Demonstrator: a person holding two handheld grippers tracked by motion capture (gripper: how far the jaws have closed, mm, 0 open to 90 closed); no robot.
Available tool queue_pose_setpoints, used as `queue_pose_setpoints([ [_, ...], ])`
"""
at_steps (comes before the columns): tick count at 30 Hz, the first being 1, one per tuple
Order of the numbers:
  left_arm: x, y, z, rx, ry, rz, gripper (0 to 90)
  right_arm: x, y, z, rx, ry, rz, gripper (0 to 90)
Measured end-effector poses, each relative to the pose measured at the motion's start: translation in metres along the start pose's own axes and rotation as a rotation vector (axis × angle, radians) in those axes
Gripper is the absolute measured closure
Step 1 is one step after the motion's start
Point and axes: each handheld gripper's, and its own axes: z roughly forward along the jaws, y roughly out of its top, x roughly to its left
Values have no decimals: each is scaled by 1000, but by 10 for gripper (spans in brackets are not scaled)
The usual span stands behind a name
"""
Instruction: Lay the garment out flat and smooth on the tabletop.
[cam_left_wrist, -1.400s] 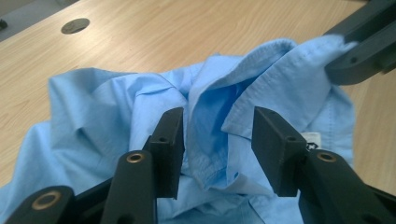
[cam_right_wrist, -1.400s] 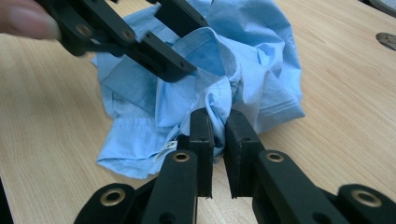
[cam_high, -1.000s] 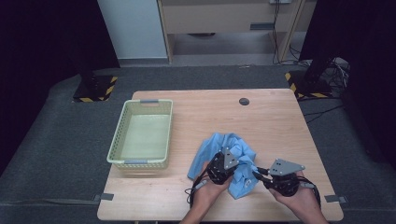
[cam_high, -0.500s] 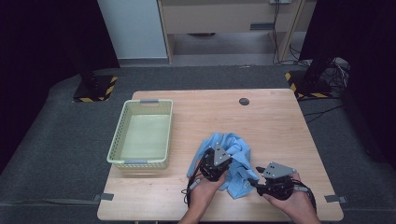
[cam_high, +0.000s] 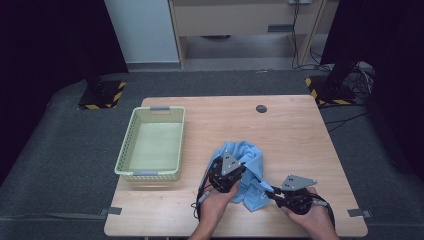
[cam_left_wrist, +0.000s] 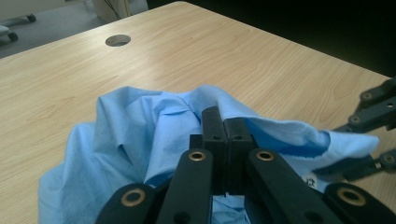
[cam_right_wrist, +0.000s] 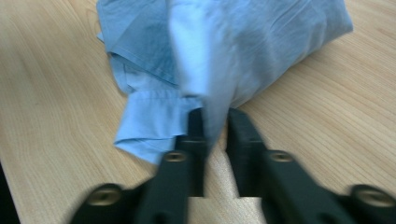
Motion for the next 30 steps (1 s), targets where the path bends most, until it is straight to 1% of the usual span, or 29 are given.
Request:
queue_pose_setpoints([
  [2,1,-2,0,7,3,1,900,-2,0,-2,-7,-7,3,882],
  [4,1,-4,1,22,2,6,900,-5,1,-6,-13,-15,5,888],
  [6,0,-8,2,47,0,19,900,-10,2,-10,-21,-28,10,889],
  [9,-3,-12,5,70,-9,31,900,-19,5,-21,-52,-46,31,891],
  [12,-8,-12,6,77,-26,42,900,-28,8,-34,-84,-67,43,891],
  [15,-15,-8,6,71,-43,53,900,-32,14,-45,-105,-88,39,892],
  [17,-19,-4,4,63,-53,61,900,-35,19,-53,-123,-94,36,892],
  [21,-26,2,-4,44,-75,72,900,-36,28,-69,-155,-118,11,892],
  [23,-27,4,-8,43,-81,79,900,-35,32,-74,-165,-127,-1,891],
  [25,-25,4,-8,60,-69,96,899,-35,32,-73,-160,-126,-6,891],
  [26,-23,3,-7,72,-54,103,893,-35,30,-70,-150,-125,-9,891],
  [29,-16,-5,-3,98,-32,101,844,-32,27,-59,-114,-120,-26,891],
  [30,-15,-7,-3,100,-24,104,812,-30,26,-57,-105,-121,-34,891],
])
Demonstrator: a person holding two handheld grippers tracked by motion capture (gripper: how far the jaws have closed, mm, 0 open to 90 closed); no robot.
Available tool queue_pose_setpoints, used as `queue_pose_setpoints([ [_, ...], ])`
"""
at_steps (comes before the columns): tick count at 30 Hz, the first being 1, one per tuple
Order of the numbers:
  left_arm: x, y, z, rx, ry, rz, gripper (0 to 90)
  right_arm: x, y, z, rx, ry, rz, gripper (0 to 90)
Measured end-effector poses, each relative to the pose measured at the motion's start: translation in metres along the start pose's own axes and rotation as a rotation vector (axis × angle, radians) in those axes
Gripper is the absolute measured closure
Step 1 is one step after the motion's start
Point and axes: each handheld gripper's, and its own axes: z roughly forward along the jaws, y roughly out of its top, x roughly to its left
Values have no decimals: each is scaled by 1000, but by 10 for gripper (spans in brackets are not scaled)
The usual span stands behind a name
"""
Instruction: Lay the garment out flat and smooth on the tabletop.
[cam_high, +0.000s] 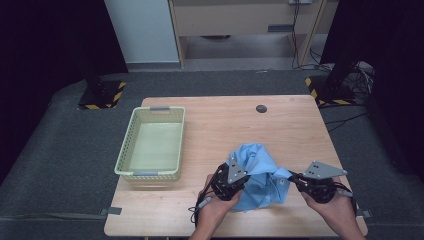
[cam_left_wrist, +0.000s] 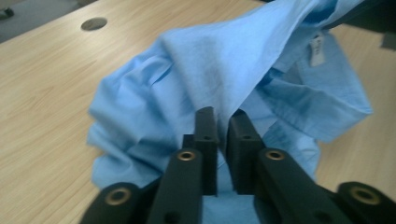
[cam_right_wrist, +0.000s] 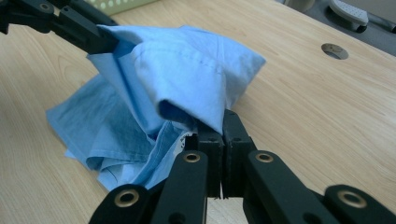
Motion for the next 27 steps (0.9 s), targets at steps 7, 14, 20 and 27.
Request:
queue_pose_setpoints([
  [7,1,6,-6,-55,45,48,516,6,3,3,5,-2,-23,890],
  [14,-10,18,-4,-89,22,144,441,14,4,9,12,2,-55,886],
  [20,-18,21,3,-78,20,206,448,24,4,17,26,20,-92,884],
  [27,-23,16,12,-43,7,258,478,33,2,25,47,33,-132,882],
])
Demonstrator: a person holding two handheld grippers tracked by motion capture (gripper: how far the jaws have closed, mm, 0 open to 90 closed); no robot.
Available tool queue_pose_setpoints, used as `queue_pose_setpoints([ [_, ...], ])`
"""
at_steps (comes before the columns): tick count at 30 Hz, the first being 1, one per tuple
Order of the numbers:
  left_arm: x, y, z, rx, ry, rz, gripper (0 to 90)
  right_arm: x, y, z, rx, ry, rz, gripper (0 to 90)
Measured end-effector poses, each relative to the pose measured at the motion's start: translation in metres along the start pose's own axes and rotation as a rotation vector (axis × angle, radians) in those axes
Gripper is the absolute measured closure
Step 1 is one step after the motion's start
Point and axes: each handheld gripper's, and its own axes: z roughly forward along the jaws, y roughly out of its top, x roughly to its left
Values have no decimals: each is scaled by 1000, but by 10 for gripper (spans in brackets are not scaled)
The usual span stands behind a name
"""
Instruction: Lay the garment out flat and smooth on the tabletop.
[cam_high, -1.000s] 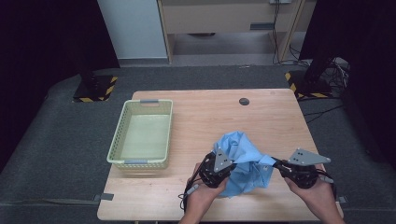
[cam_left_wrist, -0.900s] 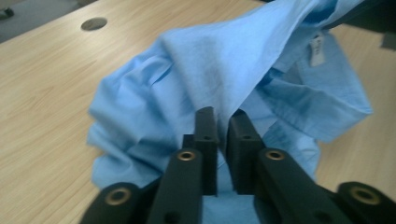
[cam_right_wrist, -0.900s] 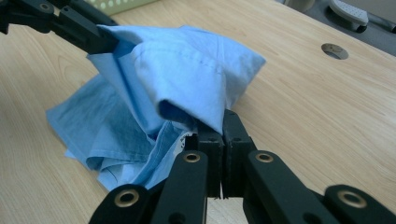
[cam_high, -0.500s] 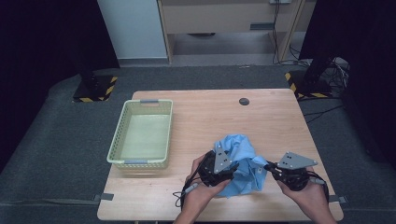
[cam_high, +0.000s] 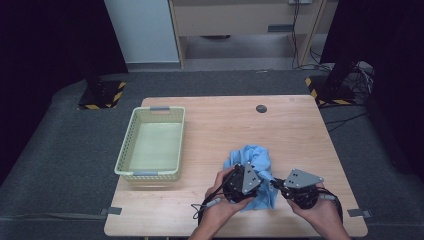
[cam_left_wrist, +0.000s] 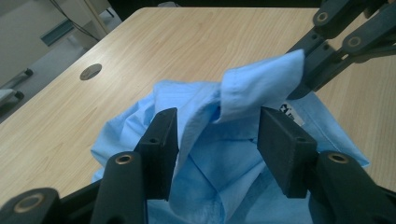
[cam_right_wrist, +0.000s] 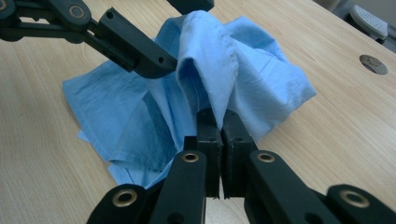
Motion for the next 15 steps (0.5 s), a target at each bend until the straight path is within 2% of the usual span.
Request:
queue_pose_setpoints([
  [5,-1,1,-1,-8,-8,12,455,2,-1,3,2,11,-7,875],
  [10,0,-1,2,3,-21,21,485,7,-1,6,11,21,-22,870],
  [12,2,-2,1,11,-13,30,466,8,-2,7,15,26,-31,873],
  [15,6,-5,-1,9,-7,15,426,10,-2,8,20,34,-39,874],
])
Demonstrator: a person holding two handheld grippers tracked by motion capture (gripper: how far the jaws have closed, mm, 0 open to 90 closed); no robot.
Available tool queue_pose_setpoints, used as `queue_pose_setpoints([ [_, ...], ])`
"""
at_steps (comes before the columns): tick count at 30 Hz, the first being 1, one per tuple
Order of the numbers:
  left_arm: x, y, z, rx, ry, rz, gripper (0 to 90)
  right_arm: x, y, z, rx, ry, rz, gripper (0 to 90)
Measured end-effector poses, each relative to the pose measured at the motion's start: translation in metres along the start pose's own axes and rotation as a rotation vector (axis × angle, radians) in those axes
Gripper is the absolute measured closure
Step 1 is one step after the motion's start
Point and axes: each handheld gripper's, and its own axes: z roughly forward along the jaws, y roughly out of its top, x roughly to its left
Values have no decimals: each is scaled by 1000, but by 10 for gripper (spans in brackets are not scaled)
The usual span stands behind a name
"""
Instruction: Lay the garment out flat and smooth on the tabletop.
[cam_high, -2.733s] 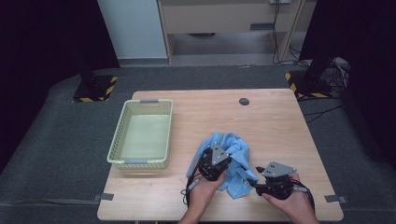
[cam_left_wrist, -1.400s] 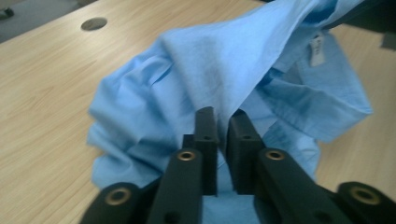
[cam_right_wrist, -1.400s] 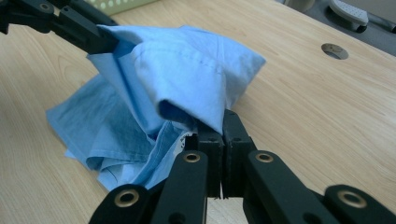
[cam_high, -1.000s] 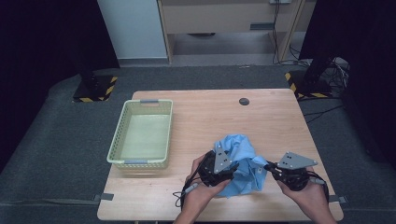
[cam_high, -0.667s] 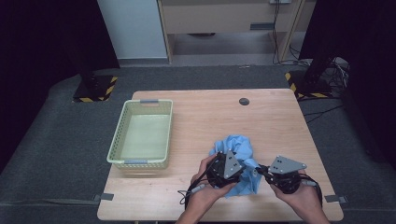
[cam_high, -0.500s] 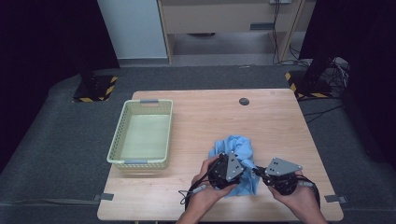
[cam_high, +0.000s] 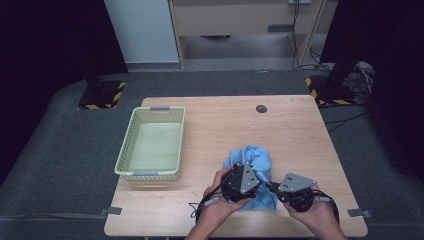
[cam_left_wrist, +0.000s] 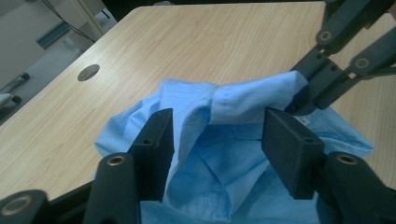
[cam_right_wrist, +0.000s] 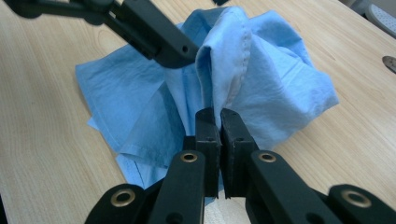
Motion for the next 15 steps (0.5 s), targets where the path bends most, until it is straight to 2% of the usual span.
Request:
queue_pose_setpoints([
  [5,7,-7,2,24,5,-16,417,3,0,2,8,17,-11,877],
  [9,5,-7,1,27,-22,22,406,6,-1,6,21,29,-24,877],
  [12,4,-6,-1,31,-19,49,391,7,-3,8,30,35,-28,876],
  [15,5,-10,2,47,-17,41,389,8,-5,11,39,43,-26,876],
])
